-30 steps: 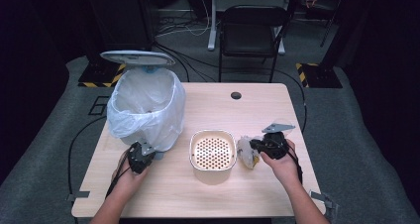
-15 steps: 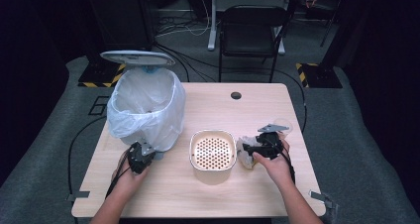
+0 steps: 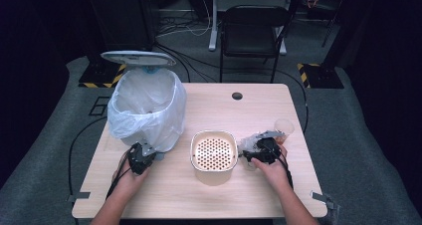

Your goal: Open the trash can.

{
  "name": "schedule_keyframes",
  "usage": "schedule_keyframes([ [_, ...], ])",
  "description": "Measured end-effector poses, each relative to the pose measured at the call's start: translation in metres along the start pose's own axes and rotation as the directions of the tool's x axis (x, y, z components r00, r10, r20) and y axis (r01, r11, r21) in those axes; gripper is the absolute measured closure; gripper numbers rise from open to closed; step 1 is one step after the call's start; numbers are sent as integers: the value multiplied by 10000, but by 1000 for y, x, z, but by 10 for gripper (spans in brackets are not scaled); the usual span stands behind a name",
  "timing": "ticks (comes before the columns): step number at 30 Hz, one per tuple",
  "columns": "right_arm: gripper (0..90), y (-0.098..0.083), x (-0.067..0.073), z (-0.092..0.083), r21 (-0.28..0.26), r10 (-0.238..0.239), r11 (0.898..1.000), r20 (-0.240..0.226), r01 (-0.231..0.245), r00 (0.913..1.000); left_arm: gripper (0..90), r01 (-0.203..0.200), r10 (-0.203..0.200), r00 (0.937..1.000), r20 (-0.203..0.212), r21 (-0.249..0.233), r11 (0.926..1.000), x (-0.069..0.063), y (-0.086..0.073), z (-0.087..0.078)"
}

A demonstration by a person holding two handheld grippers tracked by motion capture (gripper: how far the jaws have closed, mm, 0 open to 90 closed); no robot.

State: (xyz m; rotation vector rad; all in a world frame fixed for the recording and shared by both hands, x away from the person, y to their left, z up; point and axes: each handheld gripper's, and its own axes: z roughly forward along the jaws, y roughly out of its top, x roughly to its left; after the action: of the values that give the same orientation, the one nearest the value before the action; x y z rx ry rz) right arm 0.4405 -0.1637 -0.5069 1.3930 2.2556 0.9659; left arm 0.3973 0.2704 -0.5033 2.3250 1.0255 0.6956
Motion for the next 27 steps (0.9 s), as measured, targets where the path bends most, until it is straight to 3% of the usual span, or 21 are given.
schedule_keyframes([
  [2,254,-2,-2,3,93,-201,9998,-85,201,9998,900,5,-5,10000,40,3,10000,0,0,0],
  [4,270,-3,-1,4,119,-71,9999,-103,72,9999,900,-34,34,10000,53,33,10000,0,0,0],
  [6,358,-3,0,4,62,-44,10000,-132,45,9999,900,-33,33,10000,50,31,10000,0,0,0],
  [12,490,-4,3,5,-84,-734,9973,-469,731,9962,900,-82,82,10000,49,2,10000,0,0,0],
  [13,490,-4,3,5,-84,-734,9973,-469,731,9962,900,-71,71,10000,49,6,10000,0,0,0],
  [15,550,-4,5,5,23,-641,9979,-515,643,9966,900,406,-405,9992,71,-99,9991,-2,0,1],
  [21,673,-2,4,2,23,-581,9983,-647,584,9962,900,371,-372,9990,253,67,9993,0,0,0],
  [27,707,6,6,-14,-259,-559,9982,-738,541,9957,900,463,-461,9986,247,-76,9989,1,-1,1],
])
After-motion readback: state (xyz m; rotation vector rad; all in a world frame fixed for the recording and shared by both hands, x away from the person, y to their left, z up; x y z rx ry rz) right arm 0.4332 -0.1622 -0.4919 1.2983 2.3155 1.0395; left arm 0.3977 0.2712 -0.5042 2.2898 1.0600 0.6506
